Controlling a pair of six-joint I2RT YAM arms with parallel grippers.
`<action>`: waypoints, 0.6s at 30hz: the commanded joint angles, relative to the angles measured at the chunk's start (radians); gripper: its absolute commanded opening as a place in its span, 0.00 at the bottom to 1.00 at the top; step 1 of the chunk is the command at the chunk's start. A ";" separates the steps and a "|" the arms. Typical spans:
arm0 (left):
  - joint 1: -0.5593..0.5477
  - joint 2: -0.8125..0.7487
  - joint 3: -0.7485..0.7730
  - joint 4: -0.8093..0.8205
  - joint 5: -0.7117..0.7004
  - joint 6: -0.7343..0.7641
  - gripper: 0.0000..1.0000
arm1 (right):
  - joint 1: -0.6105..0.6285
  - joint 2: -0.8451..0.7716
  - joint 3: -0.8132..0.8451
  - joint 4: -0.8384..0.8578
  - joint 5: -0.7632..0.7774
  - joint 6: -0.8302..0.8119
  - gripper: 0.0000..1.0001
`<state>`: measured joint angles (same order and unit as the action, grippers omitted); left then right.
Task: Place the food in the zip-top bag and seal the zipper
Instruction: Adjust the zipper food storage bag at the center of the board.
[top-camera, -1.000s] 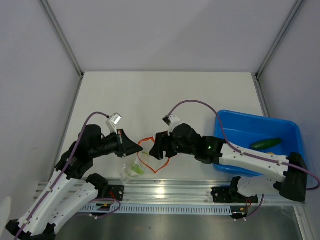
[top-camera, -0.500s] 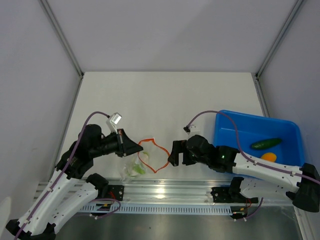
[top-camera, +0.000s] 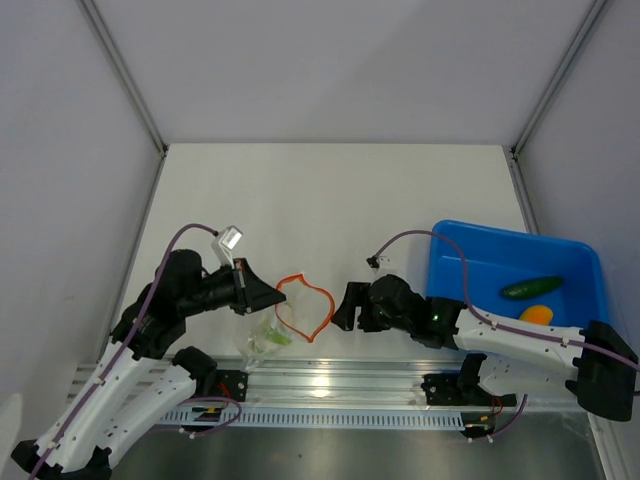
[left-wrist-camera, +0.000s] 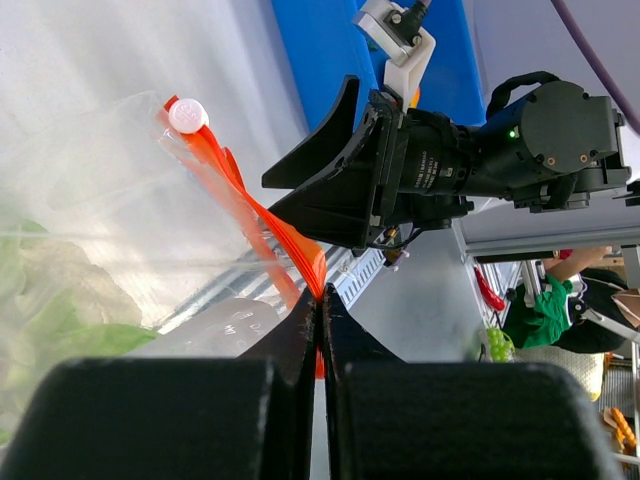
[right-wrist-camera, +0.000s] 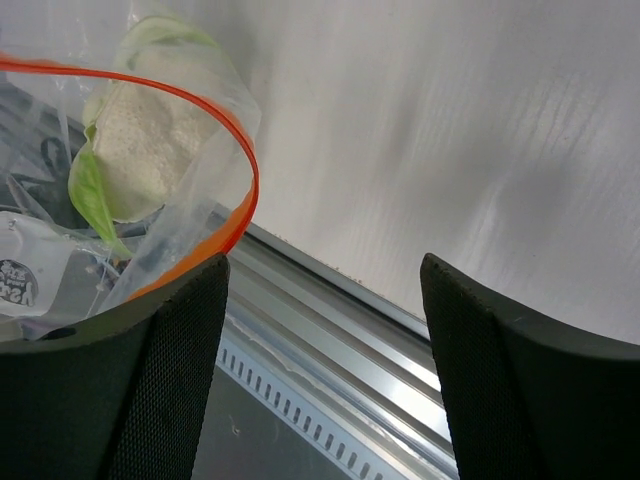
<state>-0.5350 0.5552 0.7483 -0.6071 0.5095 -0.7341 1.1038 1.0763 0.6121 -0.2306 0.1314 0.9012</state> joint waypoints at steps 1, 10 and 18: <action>-0.006 -0.015 0.002 0.038 0.026 -0.011 0.00 | -0.002 -0.051 0.020 0.036 0.037 0.038 0.78; -0.006 -0.034 -0.047 0.073 0.032 -0.048 0.01 | -0.010 -0.064 0.044 0.050 0.007 0.088 0.93; -0.008 -0.014 0.006 0.041 0.026 -0.024 0.01 | -0.016 0.082 0.089 0.091 -0.098 0.071 0.77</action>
<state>-0.5350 0.5289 0.7040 -0.5808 0.5255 -0.7601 1.0889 1.1351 0.6697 -0.1921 0.0772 0.9768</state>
